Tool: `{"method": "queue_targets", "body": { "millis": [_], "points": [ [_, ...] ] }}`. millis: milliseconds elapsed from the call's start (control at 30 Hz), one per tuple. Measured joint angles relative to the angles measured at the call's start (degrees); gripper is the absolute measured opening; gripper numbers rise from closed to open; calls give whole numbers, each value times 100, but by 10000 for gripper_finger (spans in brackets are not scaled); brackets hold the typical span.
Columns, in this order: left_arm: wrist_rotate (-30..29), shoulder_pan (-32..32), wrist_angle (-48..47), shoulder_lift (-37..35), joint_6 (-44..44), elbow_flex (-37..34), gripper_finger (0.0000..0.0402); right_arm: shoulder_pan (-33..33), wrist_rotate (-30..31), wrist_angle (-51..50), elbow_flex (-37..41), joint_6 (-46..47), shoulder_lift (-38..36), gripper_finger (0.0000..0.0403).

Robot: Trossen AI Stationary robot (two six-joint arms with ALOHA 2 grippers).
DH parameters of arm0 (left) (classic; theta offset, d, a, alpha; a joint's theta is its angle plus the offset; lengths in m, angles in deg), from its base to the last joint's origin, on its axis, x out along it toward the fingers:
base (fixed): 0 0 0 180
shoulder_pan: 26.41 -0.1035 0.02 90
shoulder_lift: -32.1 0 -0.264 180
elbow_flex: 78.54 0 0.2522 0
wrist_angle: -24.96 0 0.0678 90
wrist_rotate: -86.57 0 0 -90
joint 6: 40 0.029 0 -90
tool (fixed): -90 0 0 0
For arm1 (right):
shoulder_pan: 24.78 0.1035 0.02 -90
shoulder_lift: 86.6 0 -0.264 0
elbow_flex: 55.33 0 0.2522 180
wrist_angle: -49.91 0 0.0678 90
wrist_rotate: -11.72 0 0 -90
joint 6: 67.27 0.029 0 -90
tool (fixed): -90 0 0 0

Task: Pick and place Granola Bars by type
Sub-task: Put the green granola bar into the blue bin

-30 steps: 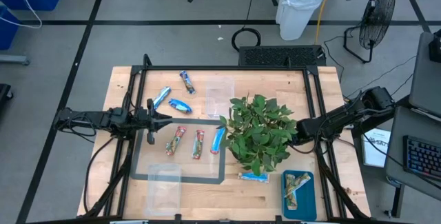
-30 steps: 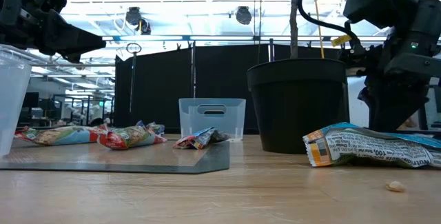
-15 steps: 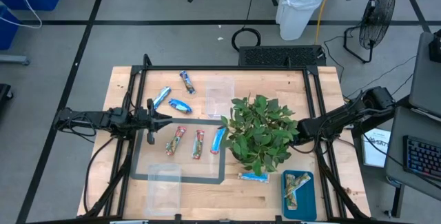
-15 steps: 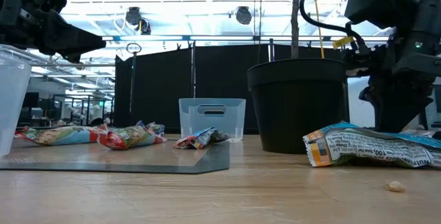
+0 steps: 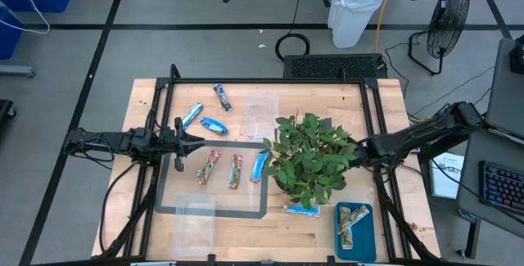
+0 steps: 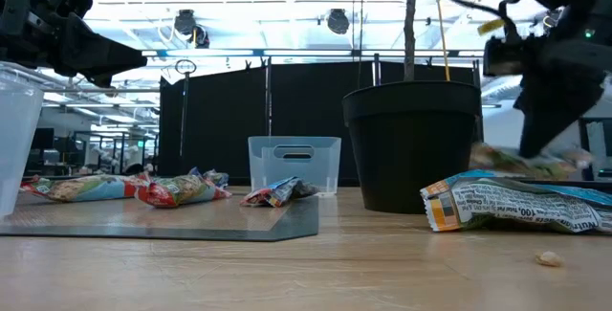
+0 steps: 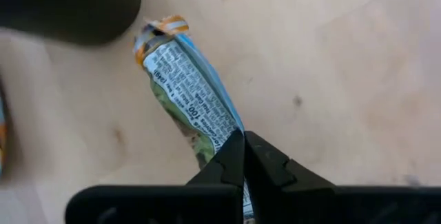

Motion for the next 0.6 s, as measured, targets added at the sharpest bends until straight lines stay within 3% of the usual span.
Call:
{"method": "queue_targets", "body": {
  "millis": [367, 467, 600],
  "points": [
    [0, 0, -2, 0, 0, 2, 88, 623, 2109, 12, 27, 545, -1029, 0],
    [0, 2, -1, -1, 0, 0, 88, 753, 2716, 409, 302, 437, -1241, 0],
    [0, 0, -2, -2, -2, 0, 88, 754, 3056, 1343, 962, 46, -1690, 0]
  ]
}}
